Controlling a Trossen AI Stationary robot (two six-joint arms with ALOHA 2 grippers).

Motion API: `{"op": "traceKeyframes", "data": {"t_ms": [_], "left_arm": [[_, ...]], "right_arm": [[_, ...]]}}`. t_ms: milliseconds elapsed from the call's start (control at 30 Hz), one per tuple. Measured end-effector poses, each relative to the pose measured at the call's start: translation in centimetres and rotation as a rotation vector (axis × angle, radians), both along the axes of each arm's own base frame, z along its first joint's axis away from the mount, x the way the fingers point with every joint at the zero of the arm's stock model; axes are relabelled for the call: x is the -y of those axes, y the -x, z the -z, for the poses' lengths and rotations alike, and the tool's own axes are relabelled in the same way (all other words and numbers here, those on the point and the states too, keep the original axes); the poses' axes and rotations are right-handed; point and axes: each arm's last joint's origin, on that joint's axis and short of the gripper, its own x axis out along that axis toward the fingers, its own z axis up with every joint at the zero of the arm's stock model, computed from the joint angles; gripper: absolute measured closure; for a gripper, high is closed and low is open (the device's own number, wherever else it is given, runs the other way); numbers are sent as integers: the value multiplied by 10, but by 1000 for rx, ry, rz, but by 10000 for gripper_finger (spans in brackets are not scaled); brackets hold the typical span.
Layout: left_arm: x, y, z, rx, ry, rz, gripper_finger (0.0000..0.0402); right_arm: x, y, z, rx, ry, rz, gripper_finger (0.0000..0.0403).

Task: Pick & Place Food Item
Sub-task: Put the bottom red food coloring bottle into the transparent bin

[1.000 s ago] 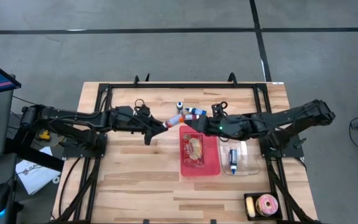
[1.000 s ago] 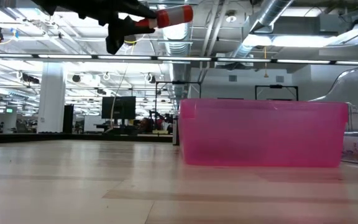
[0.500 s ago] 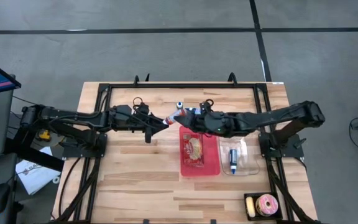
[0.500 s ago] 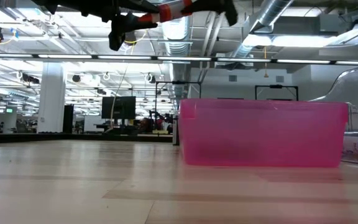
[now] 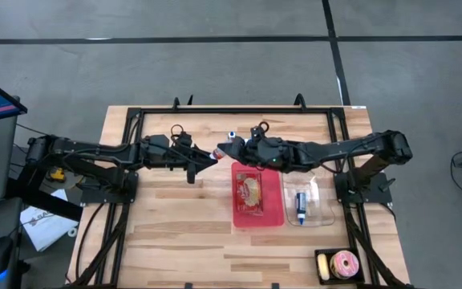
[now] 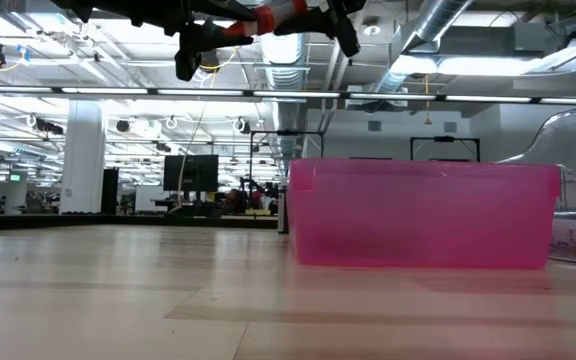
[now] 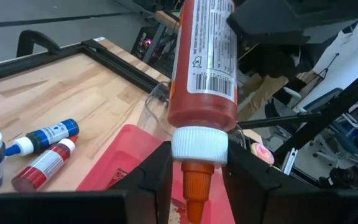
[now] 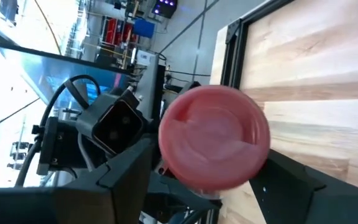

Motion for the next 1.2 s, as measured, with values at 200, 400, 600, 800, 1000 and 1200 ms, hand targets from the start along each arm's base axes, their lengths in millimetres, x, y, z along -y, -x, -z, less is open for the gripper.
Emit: {"op": "traceKeyframes", "data": {"t_ms": [200, 400, 600, 800, 1000, 1200], "left_arm": [[0, 0, 0, 1, 1, 5, 296], [0, 1, -1, 4, 7, 7, 296], [1, 6, -6, 20, 10, 14, 296], [2, 15, -13, 39, 18, 56, 262], [4, 33, -25, 69, 25, 112, 200], [6, 61, -32, 33, 21, 118, 193]], "right_arm": [[0, 0, 0, -3, 7, -3, 182], [0, 0, 0, -10, 21, -7, 214], [0, 0, -1, -1, 28, -14, 238], [-1, -1, -3, 13, 38, -24, 245], [0, 0, -3, -10, 70, -14, 245], [4, 2, 4, -82, 85, -7, 246]]}}
